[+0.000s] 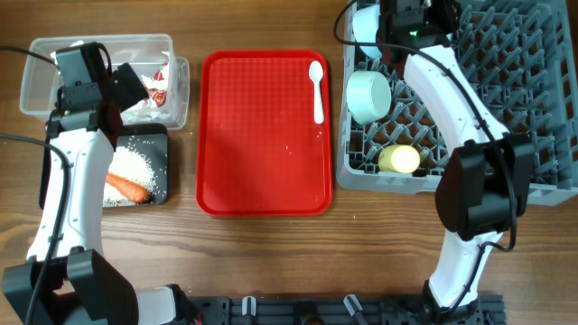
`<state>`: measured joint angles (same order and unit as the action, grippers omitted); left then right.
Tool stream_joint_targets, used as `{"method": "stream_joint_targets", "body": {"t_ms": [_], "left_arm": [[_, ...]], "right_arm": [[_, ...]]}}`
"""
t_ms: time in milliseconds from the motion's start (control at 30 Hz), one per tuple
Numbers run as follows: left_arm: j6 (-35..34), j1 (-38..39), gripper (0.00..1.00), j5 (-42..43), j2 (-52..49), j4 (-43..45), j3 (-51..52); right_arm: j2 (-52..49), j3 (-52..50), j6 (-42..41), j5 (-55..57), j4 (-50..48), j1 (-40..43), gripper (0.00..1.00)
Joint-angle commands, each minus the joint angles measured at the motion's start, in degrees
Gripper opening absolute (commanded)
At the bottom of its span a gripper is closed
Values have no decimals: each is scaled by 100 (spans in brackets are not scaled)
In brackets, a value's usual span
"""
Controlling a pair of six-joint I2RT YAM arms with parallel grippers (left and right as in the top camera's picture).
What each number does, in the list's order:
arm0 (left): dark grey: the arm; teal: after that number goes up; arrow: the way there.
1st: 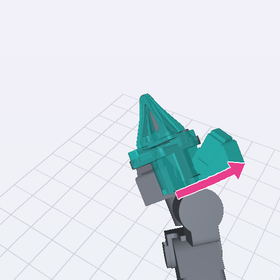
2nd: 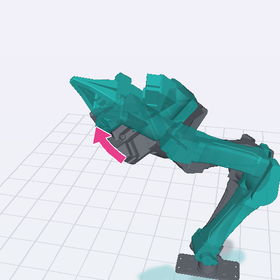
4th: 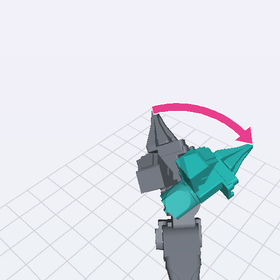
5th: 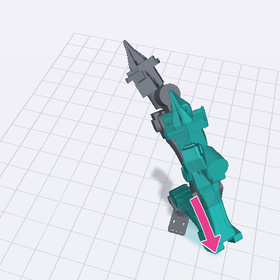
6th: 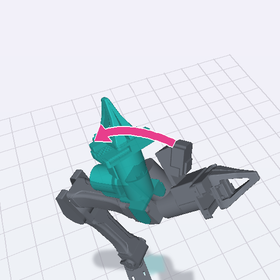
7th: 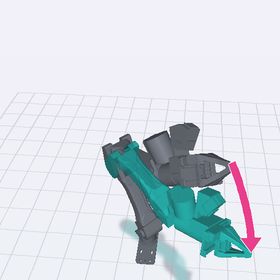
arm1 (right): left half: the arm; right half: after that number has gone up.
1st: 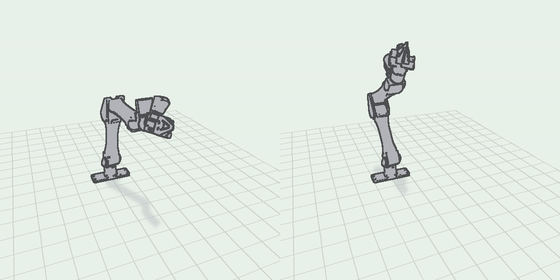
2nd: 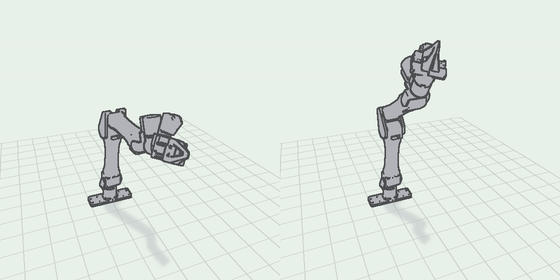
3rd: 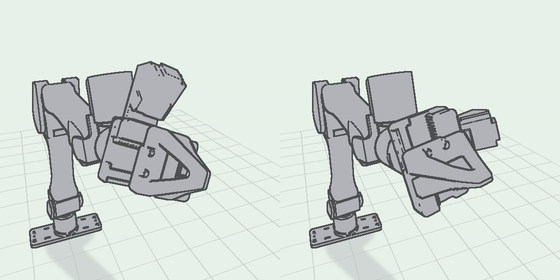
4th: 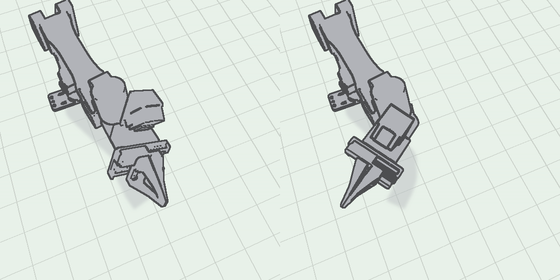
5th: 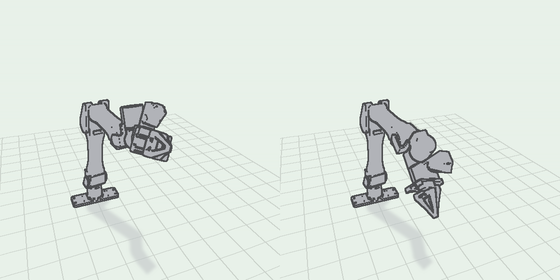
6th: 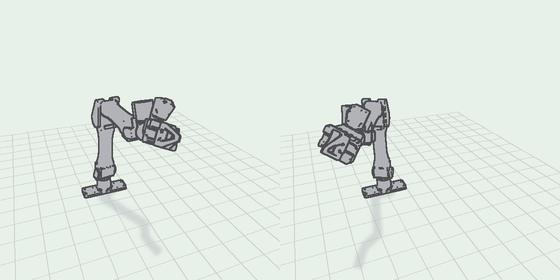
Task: Sort waste into correct bins and load items into the dishwasher rack
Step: 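Lift the plate and stand it upright in the dish rack, then reach right gripper to the white spoon on the red tray and grasp it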
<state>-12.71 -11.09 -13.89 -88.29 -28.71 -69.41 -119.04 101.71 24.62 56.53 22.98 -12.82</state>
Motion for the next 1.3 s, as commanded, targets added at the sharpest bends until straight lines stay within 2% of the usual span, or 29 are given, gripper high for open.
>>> {"method": "stream_joint_targets", "body": {"t_ms": [0, 200, 300, 400, 533, 600, 667, 700, 800, 833, 900, 1100, 1267], "left_arm": [[50, -31, 100, -72, -35, 11, -96], [50, -31, 100, -72, -35, 11, -96], [50, -31, 100, -72, -35, 11, -96], [50, -31, 100, -72, -35, 11, -96], [50, -31, 100, -72, -35, 11, -96], [50, -31, 100, -72, -35, 11, -96], [50, -31, 100, -72, -35, 11, -96], [50, -31, 100, -72, -35, 11, -96], [50, -31, 100, -72, -35, 11, -96], [50, -31, 100, -72, -35, 11, -96], [50, -33, 100, -72, -35, 11, -96], [50, -31, 100, -72, -35, 11, -96], [50, -31, 100, -72, -35, 11, -96]], "right_arm": [[-96, 17, -289, -90, 59, -173, 100], [420, 17, -857, -173, 39, -538, 100], [909, 17, -986, -896, 144, -892, 100], [1381, 20, -1008, -3327, 841, -1515, 100], [1388, 17, -1438, -7779, 1377, -1965, 100], [1340, 15, -1733, -8655, 1482, -1969, 100], [1257, 15, -1884, -8561, 1484, -1969, 100], [1198, 15, -2205, -8037, 1517, -1969, 100], [942, 15, -4063, -6105, 1753, -1969, 98], [813, 17, -4524, -5904, 1860, -1969, 93], [573, 17, -4885, -5731, 1871, -1969, 87], [-46, 17, -5335, -4885, 1891, -1856, 87], [-535, 17, -5654, -4334, 1534, -1834, 88]]}}
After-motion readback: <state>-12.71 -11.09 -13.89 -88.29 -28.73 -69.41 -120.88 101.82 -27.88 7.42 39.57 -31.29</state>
